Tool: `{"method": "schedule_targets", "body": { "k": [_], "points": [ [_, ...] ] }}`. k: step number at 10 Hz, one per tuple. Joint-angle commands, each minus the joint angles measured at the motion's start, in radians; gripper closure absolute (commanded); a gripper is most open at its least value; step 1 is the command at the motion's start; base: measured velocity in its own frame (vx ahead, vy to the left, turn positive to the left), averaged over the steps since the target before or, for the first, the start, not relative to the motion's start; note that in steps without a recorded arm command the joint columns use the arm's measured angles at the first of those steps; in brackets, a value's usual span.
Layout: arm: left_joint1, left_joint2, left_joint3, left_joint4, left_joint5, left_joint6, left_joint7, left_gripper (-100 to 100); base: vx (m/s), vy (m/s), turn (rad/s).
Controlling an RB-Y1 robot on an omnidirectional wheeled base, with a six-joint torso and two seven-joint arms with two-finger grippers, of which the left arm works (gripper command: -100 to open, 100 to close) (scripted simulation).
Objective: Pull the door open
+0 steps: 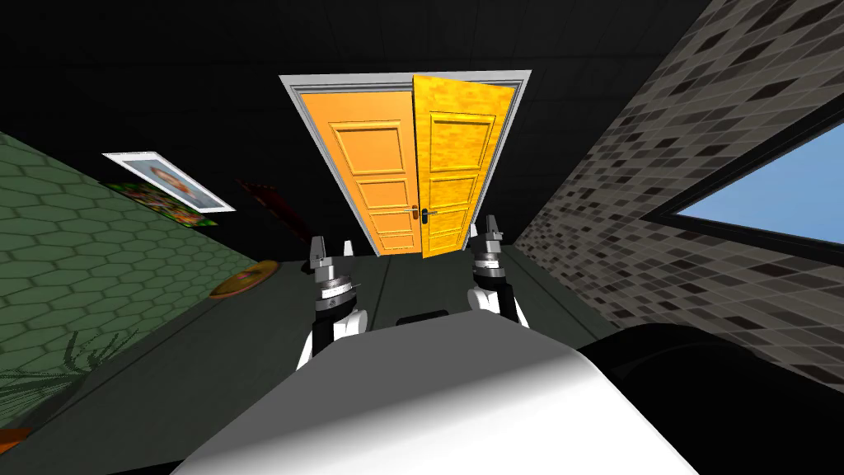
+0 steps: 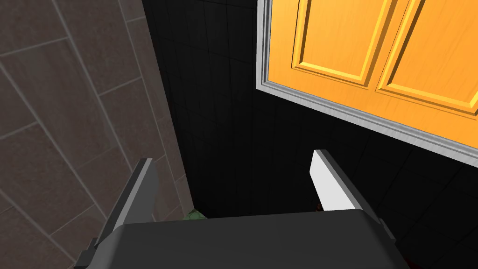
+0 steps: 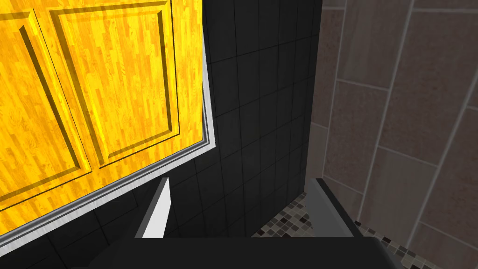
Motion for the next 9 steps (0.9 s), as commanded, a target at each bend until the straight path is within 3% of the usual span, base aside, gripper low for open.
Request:
{"method": "schedule_targets", "body": {
  "k": [1,9],
  "points": [
    [-0.013,0.015,0.007,0.032,0.005,0.003,0.003,-100,0.102,-0.111,-0.016],
    [-0.072,0.074,0.038,0.178,0.025,0.019,0.016,-100,0.129,-0.024,-0.036]
  ]
}}
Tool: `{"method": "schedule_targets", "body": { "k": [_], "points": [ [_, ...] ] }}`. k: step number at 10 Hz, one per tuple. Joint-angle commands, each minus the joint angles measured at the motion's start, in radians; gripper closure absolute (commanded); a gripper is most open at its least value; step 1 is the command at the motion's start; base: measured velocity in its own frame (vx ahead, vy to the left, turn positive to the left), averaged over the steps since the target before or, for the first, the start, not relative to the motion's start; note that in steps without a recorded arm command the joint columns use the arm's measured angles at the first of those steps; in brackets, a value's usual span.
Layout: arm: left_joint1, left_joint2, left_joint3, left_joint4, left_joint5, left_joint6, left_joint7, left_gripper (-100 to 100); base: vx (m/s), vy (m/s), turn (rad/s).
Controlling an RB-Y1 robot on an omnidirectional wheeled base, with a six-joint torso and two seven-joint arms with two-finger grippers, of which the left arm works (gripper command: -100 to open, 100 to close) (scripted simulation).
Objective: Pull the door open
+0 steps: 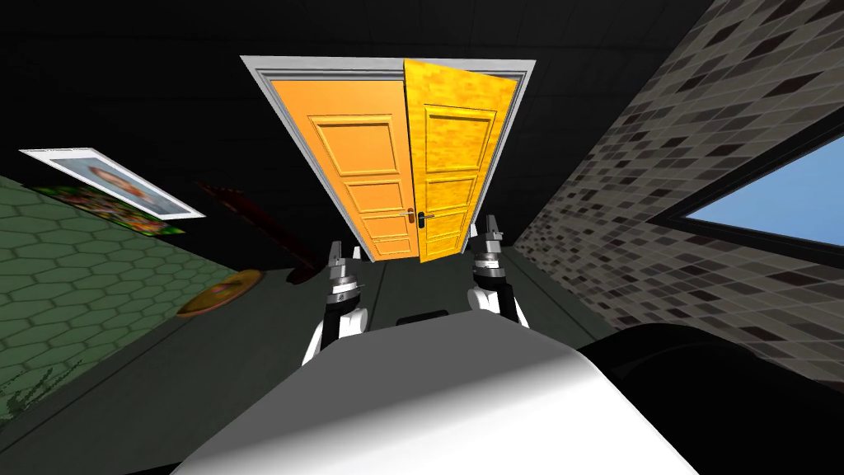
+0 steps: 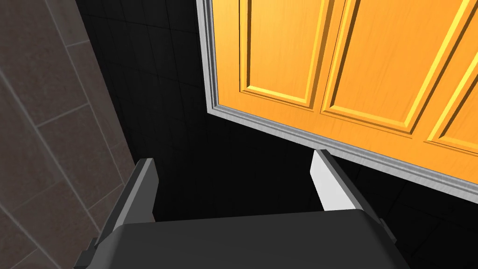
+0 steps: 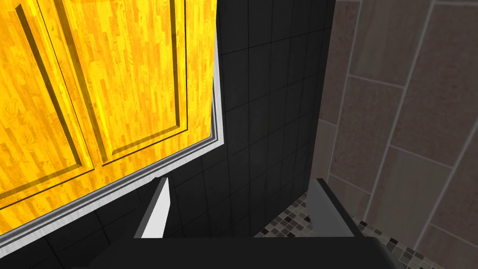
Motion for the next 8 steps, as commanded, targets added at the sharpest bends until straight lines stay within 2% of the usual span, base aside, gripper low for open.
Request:
{"method": "schedule_targets", "body": {
  "k": [1,2,8],
  "points": [
    [-0.013,0.012,0.007,0.031,0.005,0.005,0.003,-100,0.122,-0.034,-0.028],
    [-0.028,0.025,0.014,0.067,0.01,0.009,0.007,-100,0.169,-0.053,-0.06],
    [-0.074,0.064,0.038,0.18,0.026,0.021,0.017,-100,0.109,-0.029,-0.034]
  ]
}}
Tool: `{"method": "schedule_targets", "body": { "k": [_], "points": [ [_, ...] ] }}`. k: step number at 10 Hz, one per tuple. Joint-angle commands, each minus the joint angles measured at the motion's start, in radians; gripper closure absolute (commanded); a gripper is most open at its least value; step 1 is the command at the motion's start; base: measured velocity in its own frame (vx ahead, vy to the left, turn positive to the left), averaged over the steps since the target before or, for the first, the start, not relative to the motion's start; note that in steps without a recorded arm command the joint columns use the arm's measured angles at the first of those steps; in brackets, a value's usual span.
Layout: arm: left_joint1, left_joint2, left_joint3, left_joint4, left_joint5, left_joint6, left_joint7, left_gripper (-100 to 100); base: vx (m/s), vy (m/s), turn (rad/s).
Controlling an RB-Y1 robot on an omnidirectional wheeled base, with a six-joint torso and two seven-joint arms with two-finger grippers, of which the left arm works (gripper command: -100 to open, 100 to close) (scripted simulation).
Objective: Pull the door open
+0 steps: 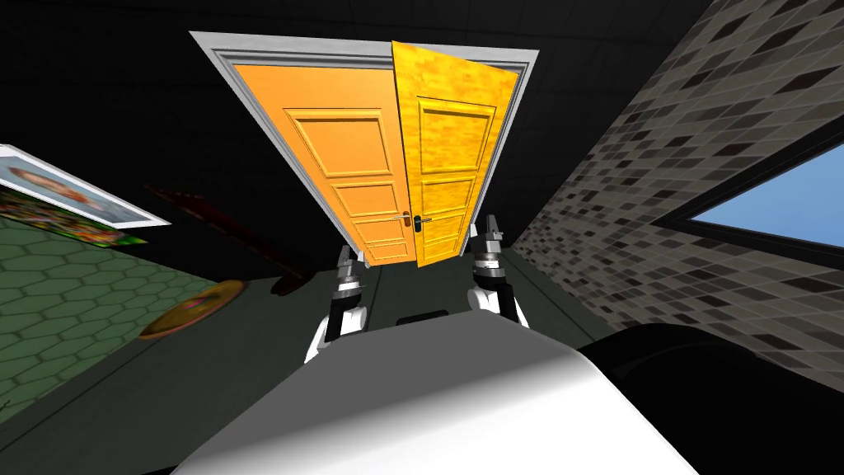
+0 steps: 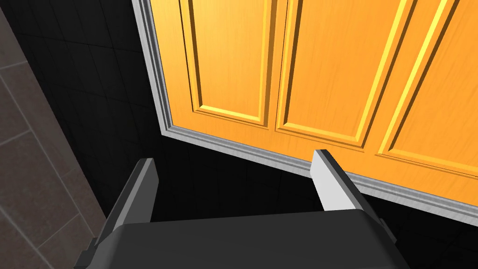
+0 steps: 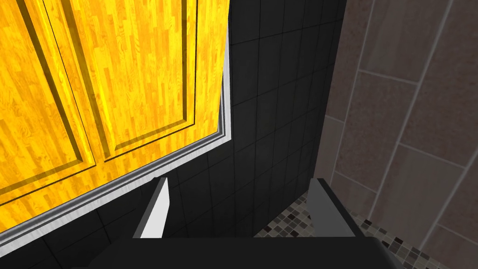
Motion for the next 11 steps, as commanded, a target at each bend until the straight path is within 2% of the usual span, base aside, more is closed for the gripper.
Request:
{"method": "schedule_targets", "body": {
  "k": [1,11],
  "points": [
    [-0.014,0.012,0.008,0.037,0.005,0.0,0.004,-100,0.082,-0.045,-0.04],
    [-0.102,0.081,0.051,0.25,0.035,0.022,0.023,-100,0.105,-0.036,-0.04]
  ]
}}
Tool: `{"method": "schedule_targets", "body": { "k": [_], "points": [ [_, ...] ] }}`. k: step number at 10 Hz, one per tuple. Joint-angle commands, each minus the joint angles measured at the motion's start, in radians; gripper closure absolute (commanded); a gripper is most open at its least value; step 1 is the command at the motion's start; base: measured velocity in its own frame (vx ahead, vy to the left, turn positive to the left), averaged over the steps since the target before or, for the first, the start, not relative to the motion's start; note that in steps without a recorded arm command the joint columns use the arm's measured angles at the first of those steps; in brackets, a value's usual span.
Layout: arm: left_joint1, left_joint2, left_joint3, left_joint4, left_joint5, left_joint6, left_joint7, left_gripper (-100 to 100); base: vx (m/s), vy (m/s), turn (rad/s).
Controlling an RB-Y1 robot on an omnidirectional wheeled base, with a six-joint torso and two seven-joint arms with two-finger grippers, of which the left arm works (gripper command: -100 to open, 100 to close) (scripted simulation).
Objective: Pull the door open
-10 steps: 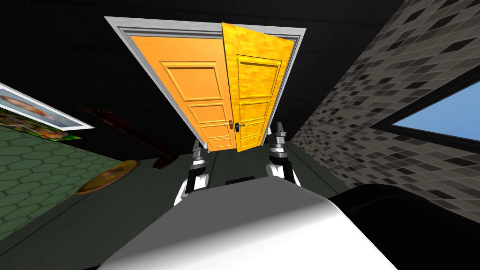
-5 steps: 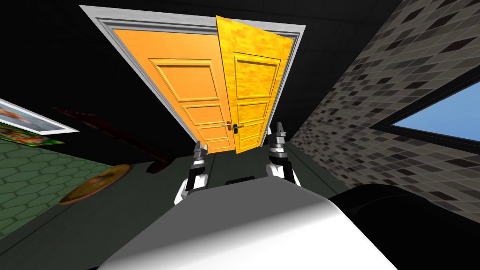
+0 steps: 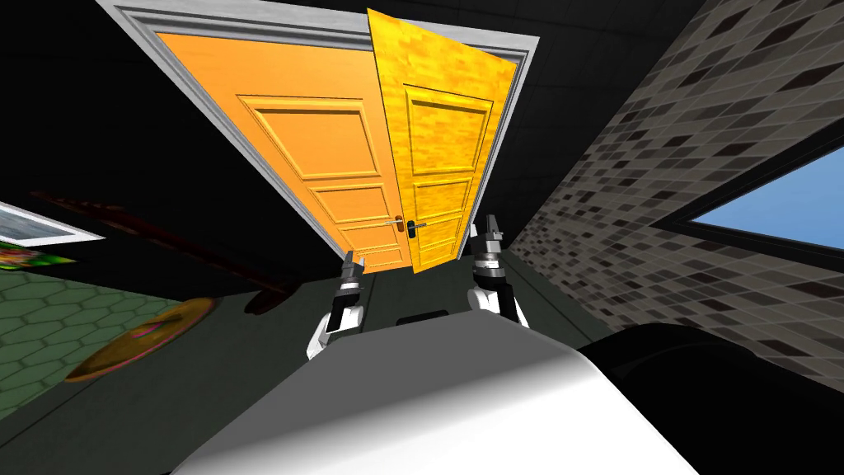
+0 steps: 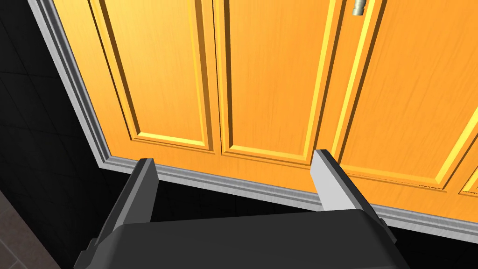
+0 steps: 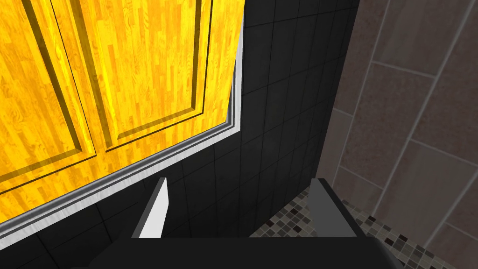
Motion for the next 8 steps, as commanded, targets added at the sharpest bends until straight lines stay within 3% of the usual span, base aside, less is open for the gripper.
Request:
{"method": "schedule_targets", "body": {
  "k": [1,2,8],
  "points": [
    [-0.019,0.01,0.007,0.037,0.005,0.007,0.003,-100,0.115,-0.054,-0.046],
    [-0.037,0.024,0.016,0.08,0.011,0.012,0.007,-100,0.14,-0.046,-0.087],
    [-0.1,0.068,0.044,0.228,0.031,0.027,0.021,-100,0.135,-0.04,-0.052]
  ]
}}
